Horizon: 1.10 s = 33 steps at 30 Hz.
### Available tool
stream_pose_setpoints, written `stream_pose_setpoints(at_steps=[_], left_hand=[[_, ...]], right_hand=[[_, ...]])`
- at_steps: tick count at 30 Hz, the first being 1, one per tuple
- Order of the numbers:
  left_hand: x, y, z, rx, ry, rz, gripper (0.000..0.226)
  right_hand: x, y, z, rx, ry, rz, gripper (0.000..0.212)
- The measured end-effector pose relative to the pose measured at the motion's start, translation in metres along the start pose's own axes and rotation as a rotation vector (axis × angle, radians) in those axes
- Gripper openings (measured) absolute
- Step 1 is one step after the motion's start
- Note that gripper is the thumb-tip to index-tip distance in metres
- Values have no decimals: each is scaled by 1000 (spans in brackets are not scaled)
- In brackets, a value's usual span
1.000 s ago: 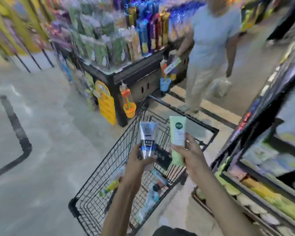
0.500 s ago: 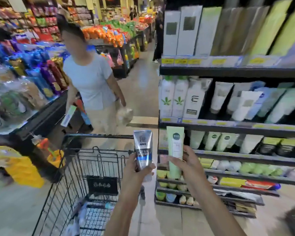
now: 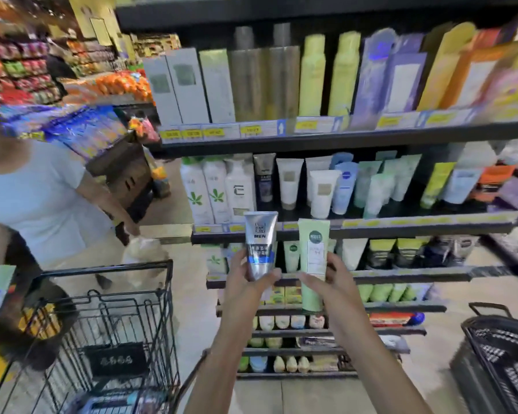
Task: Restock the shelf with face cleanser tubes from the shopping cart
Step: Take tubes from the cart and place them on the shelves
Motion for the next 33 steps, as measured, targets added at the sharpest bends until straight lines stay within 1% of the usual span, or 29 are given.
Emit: stream_pose_setpoints(at_steps=[2,5,8,11,15,19,23,27,30,33], left_hand=[[16,1,14,-5,-44,-6,58],[33,-1,34,8,-108,12,60],[45,-11,50,70,-164,36,53],[52,-25,62,133,-229,70,48],[52,-36,80,173,-296,171,42],[50,-42,103,200,-334,273,36],[44,-41,128,173,-367,357,46],[41,-44,152,161,-359,436,42],[37,-43,165,126,-385,545,48],[32,-33,178,96,-395,570,49]], right_hand=[[-21,7,5,-1,6,-19,57],[-46,15,14,0,34,-30,53],[-63,19,23,6,60,-26,54],[-72,23,30,4,78,-21,54],[-75,28,36,-3,97,16,51],[-79,29,43,-10,72,14,48],[-83,28,49,-18,55,-4,44],[-91,23,54,-30,40,9,46],[-96,23,56,-29,40,21,46],[-99,24,58,-31,60,18,45]])
Point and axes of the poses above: each hand's wrist, its own z-axis towards the middle knuckle, its own x-axis out of the palm, y = z × x, the point moved 8 cm from there along z, towards the middle knuckle, and after that the axes turned 15 degrees about y, right-handed, at the moved point
